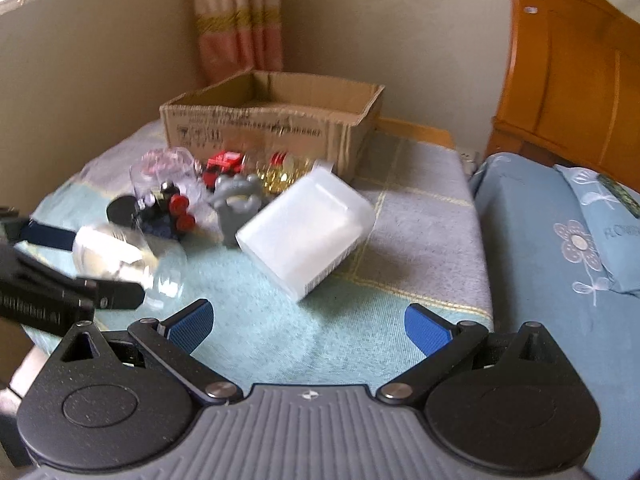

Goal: Organize rigid objects
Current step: 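Grasp the clear plastic jar with the left tool while the right tool grasps the frosted white box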

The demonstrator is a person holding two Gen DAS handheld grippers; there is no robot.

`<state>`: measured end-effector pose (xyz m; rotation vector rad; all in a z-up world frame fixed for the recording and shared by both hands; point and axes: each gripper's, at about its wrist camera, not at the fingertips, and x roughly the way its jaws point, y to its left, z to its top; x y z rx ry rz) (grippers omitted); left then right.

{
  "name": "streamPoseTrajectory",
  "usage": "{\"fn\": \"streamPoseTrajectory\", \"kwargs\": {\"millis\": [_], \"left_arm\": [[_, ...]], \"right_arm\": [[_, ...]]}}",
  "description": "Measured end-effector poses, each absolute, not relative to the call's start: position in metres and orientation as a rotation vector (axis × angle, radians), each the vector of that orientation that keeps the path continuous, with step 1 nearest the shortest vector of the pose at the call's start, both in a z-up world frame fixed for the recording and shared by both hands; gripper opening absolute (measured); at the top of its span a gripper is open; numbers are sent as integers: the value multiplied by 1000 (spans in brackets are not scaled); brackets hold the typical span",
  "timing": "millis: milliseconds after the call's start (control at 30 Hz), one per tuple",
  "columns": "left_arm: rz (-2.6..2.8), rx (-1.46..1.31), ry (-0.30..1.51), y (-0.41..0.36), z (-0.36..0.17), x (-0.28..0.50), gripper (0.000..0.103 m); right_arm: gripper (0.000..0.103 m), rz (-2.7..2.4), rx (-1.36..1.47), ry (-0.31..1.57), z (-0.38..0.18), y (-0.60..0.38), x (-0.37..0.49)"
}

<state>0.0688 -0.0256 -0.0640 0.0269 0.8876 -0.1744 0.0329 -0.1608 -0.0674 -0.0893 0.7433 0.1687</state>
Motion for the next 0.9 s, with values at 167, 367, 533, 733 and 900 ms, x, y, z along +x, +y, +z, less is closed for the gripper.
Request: {"fn": "streamPoseTrajectory", "kwargs": {"millis": [167, 367, 533, 733, 900], "left_arm": [[-173, -5, 915, -28, -70, 80, 102], [-189, -49, 935, -29, -74, 87, 102], [-175, -80, 949, -22, -75, 89, 102], [-156, -83, 948, -7, -72, 88, 102], [-138, -78, 947, 11, -70, 83, 102]], "right_arm": [[103, 238, -147, 729, -67, -169, 47], [103, 343, -210, 670, -53, -177, 84], [103, 426, -147, 702, -51, -179, 121], [103, 491, -109, 770, -60, -173, 122], [103, 505, -88, 813, -60, -173, 104]]}}
